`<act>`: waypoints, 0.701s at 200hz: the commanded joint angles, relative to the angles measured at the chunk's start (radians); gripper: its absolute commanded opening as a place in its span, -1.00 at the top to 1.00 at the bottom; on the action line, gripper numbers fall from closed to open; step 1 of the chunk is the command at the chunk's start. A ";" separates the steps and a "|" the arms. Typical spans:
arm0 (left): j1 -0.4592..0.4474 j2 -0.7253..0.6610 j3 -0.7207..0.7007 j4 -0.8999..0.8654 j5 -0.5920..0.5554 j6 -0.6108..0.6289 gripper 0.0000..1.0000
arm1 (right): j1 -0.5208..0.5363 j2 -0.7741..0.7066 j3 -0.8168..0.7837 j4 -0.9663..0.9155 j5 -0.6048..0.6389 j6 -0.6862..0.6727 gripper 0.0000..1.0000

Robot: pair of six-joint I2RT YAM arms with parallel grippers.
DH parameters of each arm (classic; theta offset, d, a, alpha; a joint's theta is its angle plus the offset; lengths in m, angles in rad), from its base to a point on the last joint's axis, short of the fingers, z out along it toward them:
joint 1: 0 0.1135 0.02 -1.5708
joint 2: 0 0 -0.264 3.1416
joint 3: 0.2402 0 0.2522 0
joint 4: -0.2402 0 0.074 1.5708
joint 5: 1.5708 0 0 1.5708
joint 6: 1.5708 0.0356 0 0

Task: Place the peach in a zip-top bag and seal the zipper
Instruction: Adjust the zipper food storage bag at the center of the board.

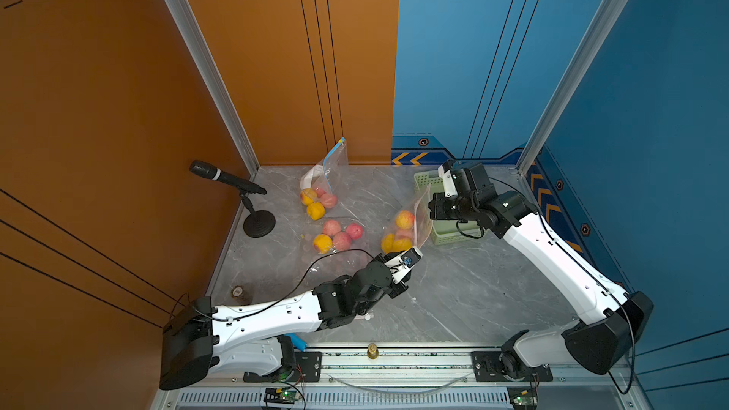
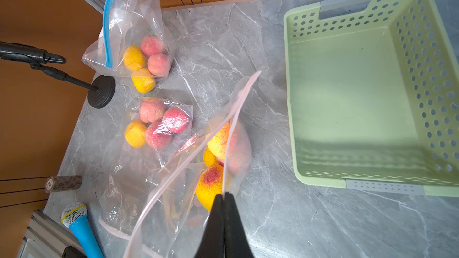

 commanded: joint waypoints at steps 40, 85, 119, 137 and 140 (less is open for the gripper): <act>0.126 -0.153 -0.023 0.052 0.077 -0.066 1.00 | 0.008 -0.048 0.025 -0.106 0.051 -0.016 0.95; 0.396 -0.216 -0.004 -0.005 0.574 -0.168 1.00 | 0.057 -0.093 0.065 -0.202 0.030 -0.025 0.70; 0.564 -0.134 0.088 -0.104 0.948 -0.102 1.00 | 0.061 -0.153 0.076 -0.213 -0.054 -0.194 0.20; 0.620 -0.068 0.162 -0.179 1.083 -0.058 1.00 | 0.061 -0.166 0.114 -0.213 -0.119 -0.311 0.09; 0.625 -0.057 0.175 -0.191 1.105 -0.051 1.00 | 0.062 -0.167 0.121 -0.212 -0.134 -0.330 0.08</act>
